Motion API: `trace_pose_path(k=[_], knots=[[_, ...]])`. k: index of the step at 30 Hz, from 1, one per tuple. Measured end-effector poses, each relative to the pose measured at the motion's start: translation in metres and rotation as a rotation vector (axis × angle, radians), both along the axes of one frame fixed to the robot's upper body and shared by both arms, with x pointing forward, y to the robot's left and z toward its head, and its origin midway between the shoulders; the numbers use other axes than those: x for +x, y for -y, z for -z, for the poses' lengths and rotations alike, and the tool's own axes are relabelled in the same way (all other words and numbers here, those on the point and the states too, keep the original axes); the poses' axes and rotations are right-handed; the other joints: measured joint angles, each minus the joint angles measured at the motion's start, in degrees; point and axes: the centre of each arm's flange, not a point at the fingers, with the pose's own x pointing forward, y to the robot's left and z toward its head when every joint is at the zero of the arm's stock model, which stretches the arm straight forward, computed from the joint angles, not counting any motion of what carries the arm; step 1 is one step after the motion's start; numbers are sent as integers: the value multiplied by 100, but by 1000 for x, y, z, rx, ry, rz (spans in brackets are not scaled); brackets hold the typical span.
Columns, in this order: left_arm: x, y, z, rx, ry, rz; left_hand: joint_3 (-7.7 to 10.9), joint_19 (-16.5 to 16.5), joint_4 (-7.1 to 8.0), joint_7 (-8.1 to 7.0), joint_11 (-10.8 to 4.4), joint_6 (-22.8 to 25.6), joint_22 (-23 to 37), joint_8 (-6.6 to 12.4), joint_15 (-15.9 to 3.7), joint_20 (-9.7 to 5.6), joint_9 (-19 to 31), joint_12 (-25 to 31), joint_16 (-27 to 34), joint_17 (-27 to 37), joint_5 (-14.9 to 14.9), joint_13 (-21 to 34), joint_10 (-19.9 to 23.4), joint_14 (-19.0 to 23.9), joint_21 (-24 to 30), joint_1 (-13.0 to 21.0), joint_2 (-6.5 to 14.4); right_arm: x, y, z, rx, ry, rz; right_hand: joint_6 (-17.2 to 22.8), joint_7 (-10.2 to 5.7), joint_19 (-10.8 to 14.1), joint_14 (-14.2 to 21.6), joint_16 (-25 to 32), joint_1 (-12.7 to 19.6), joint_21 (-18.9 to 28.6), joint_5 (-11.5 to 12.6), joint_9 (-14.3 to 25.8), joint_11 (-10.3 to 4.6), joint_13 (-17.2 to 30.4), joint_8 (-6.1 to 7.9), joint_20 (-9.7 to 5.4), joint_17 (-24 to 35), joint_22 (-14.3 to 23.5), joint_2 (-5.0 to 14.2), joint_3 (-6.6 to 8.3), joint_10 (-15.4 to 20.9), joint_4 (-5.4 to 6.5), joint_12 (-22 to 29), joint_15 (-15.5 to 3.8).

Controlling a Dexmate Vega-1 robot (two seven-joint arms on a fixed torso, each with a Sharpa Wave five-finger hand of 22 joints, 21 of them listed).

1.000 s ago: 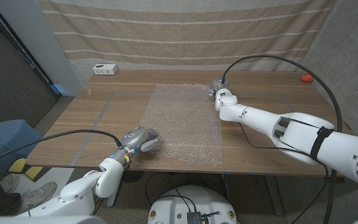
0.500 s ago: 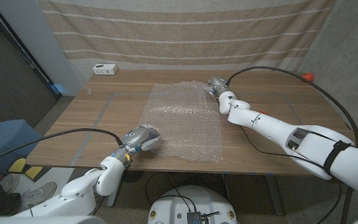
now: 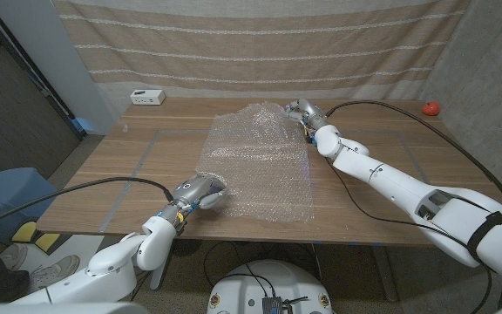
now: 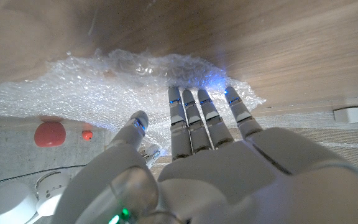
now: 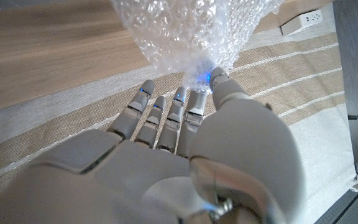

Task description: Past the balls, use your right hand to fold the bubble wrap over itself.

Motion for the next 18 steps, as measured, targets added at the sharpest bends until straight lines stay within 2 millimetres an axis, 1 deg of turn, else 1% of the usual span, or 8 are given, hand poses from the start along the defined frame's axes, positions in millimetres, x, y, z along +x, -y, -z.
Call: trace_pose_path(k=[3,4,8,12,13,16,17,18], knots=[[1,0,-1,1,3,0,0,0,0,0,0,0,0,-6,0,0,0,0,0,0,0,0,0,0,0,0,0,-1,-7,2,-5,-34,-61,62,0,-35,-64,-16,22,0,-13,-24,0,0,-16,35,0,0,-22,0,0,0,-35,-2],[1,1,-1,3,-3,3,0,0,0,0,0,0,0,-11,0,0,0,0,0,0,0,0,0,0,0,0,0,-3,4,-5,8,-31,-67,62,0,-52,-64,-33,24,0,-41,-25,0,0,-17,52,0,0,-23,0,0,0,-40,-2],[2,1,-2,6,-4,6,0,0,0,0,-1,0,0,-16,0,0,0,0,0,-29,-22,0,1,0,0,-23,23,-6,7,-10,18,-65,-141,46,-16,-78,-162,-46,84,-26,-46,-47,-16,0,-21,26,0,0,-38,-45,-17,39,-84,4],[3,1,-3,8,-4,7,0,0,0,-1,-2,-1,0,-17,0,0,-1,0,-34,-29,-22,0,2,0,0,-23,23,-10,1,-12,32,-96,-235,-47,-193,-235,-259,-94,83,-69,-86,-47,-189,1,-117,-131,17,24,-36,-151,-108,144,-174,4],[3,2,-3,9,-6,8,0,0,0,-1,-2,-1,0,-17,0,0,-1,0,-34,-29,-22,0,2,0,0,-23,24,-8,10,-14,52,-98,-228,-74,-256,-284,-283,-94,81,-99,-86,-46,-243,5,-150,-181,17,27,-35,-198,-137,173,-203,10],[4,2,-4,9,-4,8,0,0,0,-1,-2,-1,0,-18,0,0,-1,-35,-34,-29,-22,0,2,0,0,-23,24,-14,2,-16,66,-116,-314,-117,-387,-393,-329,-116,41,-116,-126,-45,-407,14,-227,-289,17,27,3,-330,-179,223,-238,-2],[4,2,-4,11,-8,9,0,0,0,-1,-2,-1,0,-18,0,0,-1,-35,-34,-29,-22,0,2,0,0,-23,23,-9,11,-17,107,-129,-323,-123,-414,-413,-330,-126,40,-116,-126,-45,-460,14,-240,-309,17,27,1,-362,-188,229,-238,-2],[4,2,-4,10,-7,10,0,0,0,-1,-2,-1,0,-19,0,0,-2,-35,-34,-24,-22,0,2,0,0,-24,23,-11,9,-17,111,-132,-348,-93,-445,-434,-329,-138,40,-116,-127,-46,-524,14,-244,-330,17,27,-1,-377,-182,243,-238,-2]])
